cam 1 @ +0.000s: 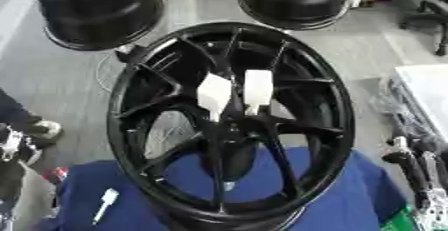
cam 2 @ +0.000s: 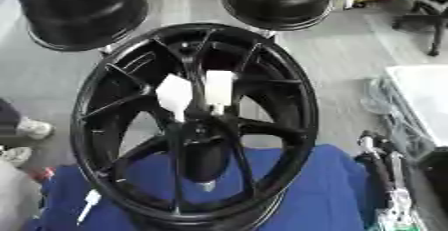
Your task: Pull the pin out of the wheel hub.
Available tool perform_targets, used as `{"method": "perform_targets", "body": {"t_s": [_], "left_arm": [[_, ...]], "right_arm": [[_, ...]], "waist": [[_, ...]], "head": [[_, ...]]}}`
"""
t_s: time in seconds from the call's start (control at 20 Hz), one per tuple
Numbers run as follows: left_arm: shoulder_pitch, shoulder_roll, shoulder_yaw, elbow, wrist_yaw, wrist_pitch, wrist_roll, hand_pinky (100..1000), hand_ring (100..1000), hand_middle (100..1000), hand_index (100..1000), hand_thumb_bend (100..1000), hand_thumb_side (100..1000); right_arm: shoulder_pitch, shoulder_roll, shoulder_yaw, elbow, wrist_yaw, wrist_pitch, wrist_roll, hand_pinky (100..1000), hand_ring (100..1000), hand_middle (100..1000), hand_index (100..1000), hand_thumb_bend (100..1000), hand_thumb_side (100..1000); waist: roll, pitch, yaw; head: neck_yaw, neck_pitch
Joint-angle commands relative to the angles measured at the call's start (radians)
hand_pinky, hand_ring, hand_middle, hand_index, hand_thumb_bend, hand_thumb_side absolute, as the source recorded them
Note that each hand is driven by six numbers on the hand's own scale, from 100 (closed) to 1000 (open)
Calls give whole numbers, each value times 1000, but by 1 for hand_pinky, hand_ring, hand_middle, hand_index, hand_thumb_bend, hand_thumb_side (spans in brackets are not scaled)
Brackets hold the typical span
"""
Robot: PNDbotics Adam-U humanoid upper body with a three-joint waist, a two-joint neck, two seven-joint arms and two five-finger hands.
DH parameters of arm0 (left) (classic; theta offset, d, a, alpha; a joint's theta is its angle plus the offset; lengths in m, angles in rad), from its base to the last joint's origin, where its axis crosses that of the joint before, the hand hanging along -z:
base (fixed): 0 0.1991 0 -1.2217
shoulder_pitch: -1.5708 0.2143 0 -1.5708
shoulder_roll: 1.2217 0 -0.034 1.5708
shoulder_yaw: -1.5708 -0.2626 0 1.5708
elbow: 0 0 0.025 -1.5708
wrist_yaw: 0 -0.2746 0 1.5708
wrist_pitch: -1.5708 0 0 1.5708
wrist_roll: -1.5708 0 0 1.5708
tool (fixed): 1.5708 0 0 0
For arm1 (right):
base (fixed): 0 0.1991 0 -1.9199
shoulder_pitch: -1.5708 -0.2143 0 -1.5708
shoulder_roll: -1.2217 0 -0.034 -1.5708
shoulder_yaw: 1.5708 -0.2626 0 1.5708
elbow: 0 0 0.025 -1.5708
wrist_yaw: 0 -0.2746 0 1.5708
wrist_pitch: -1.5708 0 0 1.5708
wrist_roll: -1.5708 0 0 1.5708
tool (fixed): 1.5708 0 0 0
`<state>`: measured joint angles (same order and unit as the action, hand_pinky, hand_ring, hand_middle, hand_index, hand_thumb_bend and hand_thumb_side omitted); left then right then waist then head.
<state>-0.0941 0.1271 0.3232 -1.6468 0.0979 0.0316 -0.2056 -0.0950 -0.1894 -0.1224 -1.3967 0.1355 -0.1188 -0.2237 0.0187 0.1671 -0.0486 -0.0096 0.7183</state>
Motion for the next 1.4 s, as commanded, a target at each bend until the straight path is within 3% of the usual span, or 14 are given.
{"method": "perform_targets", "body": {"t_s": [0.05, 0.45, 0.65, 1.05, 1.4], "left_arm": [[-21, 76, -8, -49, 20, -13, 6, 712, 488, 549, 721, 563, 635], [-75, 265, -47, -96, 90, -62, 12, 711, 493, 553, 724, 553, 602], [-124, 372, -102, -122, 82, -103, -13, 713, 501, 557, 726, 552, 589], [-285, 587, -292, -109, -36, -217, -133, 718, 532, 582, 741, 612, 576], [-482, 787, -490, -5, -160, -340, -255, 722, 577, 611, 756, 701, 537]], "right_arm": [[-1, -17, 0, -10, 3, -1, 2, 603, 489, 616, 775, 100, 789], [6, -20, 0, -7, 8, 0, 2, 604, 489, 617, 775, 100, 793], [7, -25, 2, -7, 8, 1, 3, 604, 489, 617, 775, 100, 792], [14, -41, 7, -5, 19, 1, 8, 604, 489, 617, 776, 100, 795], [10, -43, 18, -4, 20, 1, 19, 604, 489, 617, 776, 100, 799]], "waist": [[3, -21, 0], [10, -29, -2], [18, -33, -7], [43, -43, -24], [51, -45, -51]], "head": [[0, -4], [-5, -5], [-3, -4], [4, 1], [10, -4]]}}
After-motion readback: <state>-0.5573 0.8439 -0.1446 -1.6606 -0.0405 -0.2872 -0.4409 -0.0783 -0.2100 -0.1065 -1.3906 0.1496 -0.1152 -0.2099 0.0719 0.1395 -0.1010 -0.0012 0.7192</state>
